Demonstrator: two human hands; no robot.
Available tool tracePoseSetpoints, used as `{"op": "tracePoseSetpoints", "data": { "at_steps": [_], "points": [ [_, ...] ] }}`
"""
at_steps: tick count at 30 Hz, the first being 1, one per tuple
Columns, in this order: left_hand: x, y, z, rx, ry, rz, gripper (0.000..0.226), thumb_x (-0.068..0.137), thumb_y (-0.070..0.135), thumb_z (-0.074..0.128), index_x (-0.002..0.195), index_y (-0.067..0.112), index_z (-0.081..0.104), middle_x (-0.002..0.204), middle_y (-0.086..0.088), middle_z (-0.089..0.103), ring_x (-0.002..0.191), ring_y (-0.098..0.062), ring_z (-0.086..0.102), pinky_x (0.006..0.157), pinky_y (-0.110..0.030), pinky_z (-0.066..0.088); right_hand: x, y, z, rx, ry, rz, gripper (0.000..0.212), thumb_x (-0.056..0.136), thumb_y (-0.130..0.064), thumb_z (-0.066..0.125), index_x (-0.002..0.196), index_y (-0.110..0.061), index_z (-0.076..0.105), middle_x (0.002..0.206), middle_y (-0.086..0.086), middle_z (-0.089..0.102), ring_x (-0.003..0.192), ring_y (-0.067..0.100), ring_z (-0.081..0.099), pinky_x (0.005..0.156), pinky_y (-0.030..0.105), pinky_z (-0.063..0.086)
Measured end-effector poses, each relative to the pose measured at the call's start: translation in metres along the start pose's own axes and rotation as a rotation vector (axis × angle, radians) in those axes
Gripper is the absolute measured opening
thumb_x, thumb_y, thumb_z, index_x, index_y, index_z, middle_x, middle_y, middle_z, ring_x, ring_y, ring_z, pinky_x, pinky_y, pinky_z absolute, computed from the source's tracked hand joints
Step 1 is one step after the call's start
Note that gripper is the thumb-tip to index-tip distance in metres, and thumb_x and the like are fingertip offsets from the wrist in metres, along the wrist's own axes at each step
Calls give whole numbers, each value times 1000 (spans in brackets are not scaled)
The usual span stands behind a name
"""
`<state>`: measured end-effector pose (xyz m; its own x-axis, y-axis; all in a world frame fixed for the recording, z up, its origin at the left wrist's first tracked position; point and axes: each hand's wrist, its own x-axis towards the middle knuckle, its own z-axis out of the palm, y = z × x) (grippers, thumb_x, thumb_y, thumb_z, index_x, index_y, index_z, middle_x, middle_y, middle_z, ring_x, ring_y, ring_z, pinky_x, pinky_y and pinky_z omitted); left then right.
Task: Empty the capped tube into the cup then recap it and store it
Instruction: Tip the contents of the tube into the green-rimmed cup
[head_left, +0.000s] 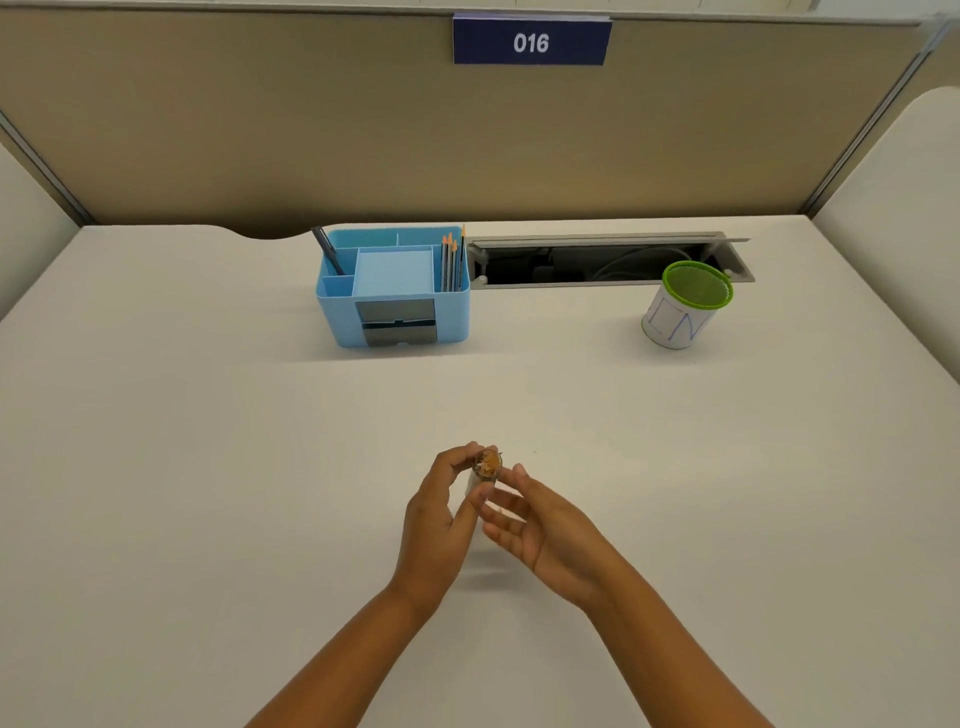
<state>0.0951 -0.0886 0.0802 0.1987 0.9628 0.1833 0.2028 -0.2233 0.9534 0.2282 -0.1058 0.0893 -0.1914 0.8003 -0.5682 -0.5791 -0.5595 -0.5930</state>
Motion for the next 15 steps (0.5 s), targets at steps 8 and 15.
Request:
{"op": "tracePoseSetpoints", "data": {
  "at_steps": [8, 15],
  "points": [
    [20, 4, 25, -19, -77, 44, 33, 86, 25, 51, 114, 41, 45, 121, 19, 56, 113, -6, 50, 93, -15, 38, 5, -24, -15, 448, -98, 66, 34, 83, -17, 63, 113, -1, 61, 106, 20, 61, 86, 20, 66, 84, 30, 56],
    [44, 6, 37, 74, -110, 73, 36, 88, 14, 55, 115, 36, 45, 119, 16, 55, 114, -2, 47, 94, -14, 36, 10, -59, -37, 547, -47, -126, 57, 42, 1, 89, 94, 3, 66, 83, 15, 70, 79, 22, 70, 63, 26, 60]
  ]
}}
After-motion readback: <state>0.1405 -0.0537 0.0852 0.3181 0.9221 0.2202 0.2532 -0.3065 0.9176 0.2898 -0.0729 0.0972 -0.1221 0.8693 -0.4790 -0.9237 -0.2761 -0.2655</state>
